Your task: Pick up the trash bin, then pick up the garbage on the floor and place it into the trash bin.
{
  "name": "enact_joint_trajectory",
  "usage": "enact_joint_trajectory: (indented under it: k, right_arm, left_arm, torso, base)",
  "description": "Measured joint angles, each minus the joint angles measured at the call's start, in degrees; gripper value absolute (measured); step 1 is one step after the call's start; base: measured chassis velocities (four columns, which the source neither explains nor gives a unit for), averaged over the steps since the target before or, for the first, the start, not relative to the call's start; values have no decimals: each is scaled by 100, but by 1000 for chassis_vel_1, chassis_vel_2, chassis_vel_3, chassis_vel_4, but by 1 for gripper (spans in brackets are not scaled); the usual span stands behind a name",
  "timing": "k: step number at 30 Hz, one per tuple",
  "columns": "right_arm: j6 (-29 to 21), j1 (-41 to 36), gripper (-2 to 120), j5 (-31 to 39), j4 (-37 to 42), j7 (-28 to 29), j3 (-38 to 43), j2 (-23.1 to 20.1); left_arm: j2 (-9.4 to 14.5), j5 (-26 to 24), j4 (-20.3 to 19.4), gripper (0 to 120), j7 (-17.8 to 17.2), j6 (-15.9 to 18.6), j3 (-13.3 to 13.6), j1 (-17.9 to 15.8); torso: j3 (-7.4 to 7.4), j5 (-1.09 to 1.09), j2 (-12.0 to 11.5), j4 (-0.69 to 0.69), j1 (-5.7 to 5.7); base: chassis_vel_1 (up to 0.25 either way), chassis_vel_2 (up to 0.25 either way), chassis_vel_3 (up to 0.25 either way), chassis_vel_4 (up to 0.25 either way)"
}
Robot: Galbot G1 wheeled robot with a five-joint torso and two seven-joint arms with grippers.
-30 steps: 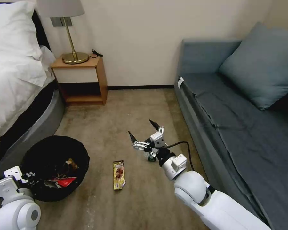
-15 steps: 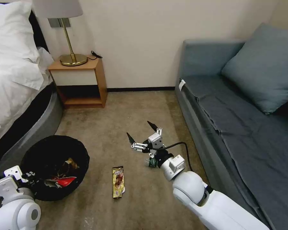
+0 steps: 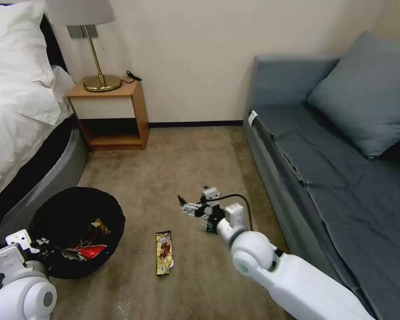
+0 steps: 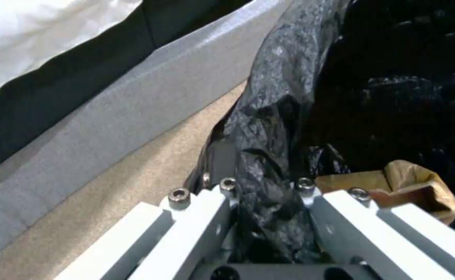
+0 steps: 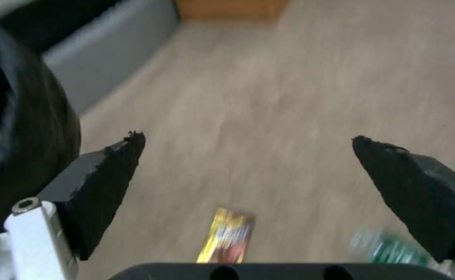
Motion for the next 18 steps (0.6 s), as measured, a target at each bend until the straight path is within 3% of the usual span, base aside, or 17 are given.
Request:
enact_joint_trajectory:
  k: [9,18]
  right_arm:
    - [-600,293,100,732,-1259,530,-832,708]
    - [-504,406,100,606,-2371,529,-1457,1175]
  left_arm:
    - [-25,0,-41,3,0,-45,-55,66]
    - [-85,4,-75,3,3,-73,-89,91]
  torso:
    - [0,0,0,0,0]
    - [0,1,0,0,0]
  base:
    - [0,0,0,0]
    - [0,0,0,0]
